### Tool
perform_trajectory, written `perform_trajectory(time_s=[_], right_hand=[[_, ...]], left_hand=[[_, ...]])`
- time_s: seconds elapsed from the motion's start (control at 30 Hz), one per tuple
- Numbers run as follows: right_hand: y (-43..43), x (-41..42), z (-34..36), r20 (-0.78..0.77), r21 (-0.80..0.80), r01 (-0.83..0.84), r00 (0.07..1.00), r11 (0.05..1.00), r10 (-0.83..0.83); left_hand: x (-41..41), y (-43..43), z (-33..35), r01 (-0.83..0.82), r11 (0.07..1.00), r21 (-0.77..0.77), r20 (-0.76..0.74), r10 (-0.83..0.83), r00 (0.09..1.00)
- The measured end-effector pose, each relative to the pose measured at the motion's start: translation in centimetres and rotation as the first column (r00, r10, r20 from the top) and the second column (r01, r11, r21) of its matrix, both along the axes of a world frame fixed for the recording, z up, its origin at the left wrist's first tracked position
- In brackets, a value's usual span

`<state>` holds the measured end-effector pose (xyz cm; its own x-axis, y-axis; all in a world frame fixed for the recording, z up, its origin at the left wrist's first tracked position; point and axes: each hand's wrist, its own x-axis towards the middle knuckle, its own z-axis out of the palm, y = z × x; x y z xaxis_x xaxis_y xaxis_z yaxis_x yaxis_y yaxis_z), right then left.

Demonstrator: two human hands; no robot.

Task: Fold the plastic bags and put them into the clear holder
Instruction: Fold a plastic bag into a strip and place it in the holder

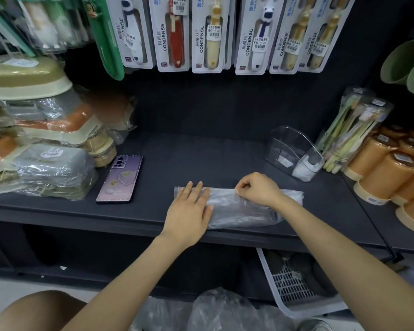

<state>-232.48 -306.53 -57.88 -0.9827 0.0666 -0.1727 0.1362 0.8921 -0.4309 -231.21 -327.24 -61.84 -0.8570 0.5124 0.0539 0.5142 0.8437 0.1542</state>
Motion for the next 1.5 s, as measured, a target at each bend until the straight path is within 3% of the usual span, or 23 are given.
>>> perform_trajectory(time_s=[0.7,0.8,0.9,0.93,1.0,1.1,1.33,1.43,1.5], right_hand=[[0.2,-0.4,0.5,0.007,0.017,0.013,1.0,1.0,-0.013],[-0.1,0.4,0.6,-0.191,0.204,0.009,0.981,0.979,0.031],[-3.0,2.6,-1.6,-0.49,0.408,-0.03,0.836,0.913,0.246],[-4.2,3.3,-2.6,-0.469,0.458,-0.083,0.823,0.885,0.32],[-5.8,4.3,-4.0,-0.265,0.484,-0.199,0.895,0.852,0.359],[-3.3,5.0,-4.4,-0.052,0.409,-0.184,0.973,0.894,0.225],[5.8,7.9,-3.7,-0.017,0.466,0.066,0.998,0.882,-0.066],[2.4,7.2,-2.5,-0.185,0.447,0.086,0.983,0.89,-0.002],[-1.3,6.6,-2.6,-0.198,0.419,-0.011,0.975,0.908,0.102]], left_hand=[[-0.9,-1.2,-1.2,0.035,0.997,-0.062,0.037,-0.033,0.999],[-0.8,-1.1,-1.3,0.02,0.998,-0.052,0.041,-0.018,0.999],[-0.7,-1.0,-1.4,0.004,0.998,-0.056,0.03,-0.002,1.0],[-0.7,-1.0,-1.4,0.001,0.998,-0.057,0.031,0.001,1.0],[-0.8,-1.0,-1.6,0.003,0.998,-0.067,0.034,-0.001,0.999],[-1.0,-1.0,-1.7,-0.008,0.998,-0.068,0.034,0.01,0.999],[-0.8,-0.9,-1.5,-0.029,0.993,-0.117,0.036,0.033,0.999],[-0.9,-0.9,-1.4,-0.053,0.988,-0.143,0.027,0.057,0.998],[-0.9,-0.9,-1.5,-0.052,0.988,-0.148,0.041,0.059,0.997]])
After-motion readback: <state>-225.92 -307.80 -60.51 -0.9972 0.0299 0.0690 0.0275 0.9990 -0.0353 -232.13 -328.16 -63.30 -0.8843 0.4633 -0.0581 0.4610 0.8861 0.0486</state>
